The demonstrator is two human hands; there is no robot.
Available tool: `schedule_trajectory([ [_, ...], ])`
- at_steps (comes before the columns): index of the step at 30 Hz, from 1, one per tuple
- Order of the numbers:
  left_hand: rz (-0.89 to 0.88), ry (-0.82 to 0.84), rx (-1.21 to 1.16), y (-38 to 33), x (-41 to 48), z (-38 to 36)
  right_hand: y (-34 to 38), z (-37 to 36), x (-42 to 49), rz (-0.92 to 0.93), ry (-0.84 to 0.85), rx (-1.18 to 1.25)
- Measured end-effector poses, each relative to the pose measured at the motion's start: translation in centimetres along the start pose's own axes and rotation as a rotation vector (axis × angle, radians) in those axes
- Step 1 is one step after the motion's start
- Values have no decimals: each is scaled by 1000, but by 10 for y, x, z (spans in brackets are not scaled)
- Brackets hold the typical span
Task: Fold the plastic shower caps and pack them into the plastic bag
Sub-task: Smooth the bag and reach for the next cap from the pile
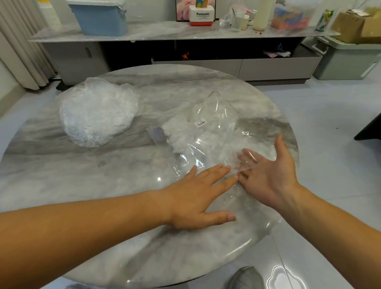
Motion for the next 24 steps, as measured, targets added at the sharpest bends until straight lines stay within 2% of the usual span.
schedule_trajectory([
  [14, 88, 61, 98, -3, -7, 1, 1, 15, -43, 110, -115, -36],
  [19, 63, 62, 73, -4, -14, 1, 2, 15, -61, 163, -305, -295],
  [21, 47, 36, 55, -2, -19, 2, 1, 9, -64, 170, -265, -395],
  [24, 112, -25, -37, 8, -33, 10, -6, -18, -65, 192, -93, -479],
])
Point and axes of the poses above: each hand's wrist, its own x-axis towards the middle knuckle, its own z-axis out of the back of the hand, y = z × x, the point moved 2 cm from there along x, towards the middle knuckle, and after that the axes turned 3 degrees about y, right-handed, at the moved point
